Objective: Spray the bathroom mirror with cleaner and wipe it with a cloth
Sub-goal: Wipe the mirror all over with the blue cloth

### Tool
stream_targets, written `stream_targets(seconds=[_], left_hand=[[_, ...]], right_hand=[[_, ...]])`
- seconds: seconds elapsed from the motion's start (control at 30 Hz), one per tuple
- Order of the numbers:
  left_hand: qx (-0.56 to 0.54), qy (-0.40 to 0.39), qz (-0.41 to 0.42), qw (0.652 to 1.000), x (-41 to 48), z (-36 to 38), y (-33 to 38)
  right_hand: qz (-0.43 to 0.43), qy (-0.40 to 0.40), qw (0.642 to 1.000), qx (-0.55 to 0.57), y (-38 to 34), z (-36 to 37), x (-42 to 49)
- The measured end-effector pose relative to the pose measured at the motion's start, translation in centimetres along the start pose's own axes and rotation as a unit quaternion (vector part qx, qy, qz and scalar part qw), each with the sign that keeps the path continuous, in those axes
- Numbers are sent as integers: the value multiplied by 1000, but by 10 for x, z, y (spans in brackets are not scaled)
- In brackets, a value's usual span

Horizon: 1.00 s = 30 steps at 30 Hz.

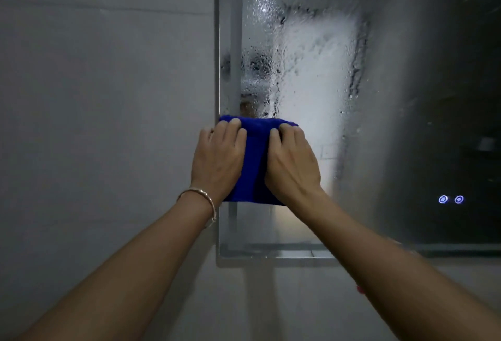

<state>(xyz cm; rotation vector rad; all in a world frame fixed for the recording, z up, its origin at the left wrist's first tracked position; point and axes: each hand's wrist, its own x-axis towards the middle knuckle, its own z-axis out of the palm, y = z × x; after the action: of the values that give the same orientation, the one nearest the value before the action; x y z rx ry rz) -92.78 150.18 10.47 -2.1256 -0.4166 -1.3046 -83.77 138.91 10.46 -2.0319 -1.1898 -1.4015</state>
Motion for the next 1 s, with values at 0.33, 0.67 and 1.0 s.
stream_targets(seconds=[0.33, 0.67, 1.0], left_hand=[[-51, -63, -40, 996, -27, 20, 24], [-108, -5, -62, 992, -13, 39, 25], [-88, 8, -52, 995, 54, 23, 3]], right_hand=[[40, -28, 998, 44, -13, 31, -26], [16, 25, 995, 93, -6, 44, -8], [-10, 77, 994, 72, 23, 19, 61]])
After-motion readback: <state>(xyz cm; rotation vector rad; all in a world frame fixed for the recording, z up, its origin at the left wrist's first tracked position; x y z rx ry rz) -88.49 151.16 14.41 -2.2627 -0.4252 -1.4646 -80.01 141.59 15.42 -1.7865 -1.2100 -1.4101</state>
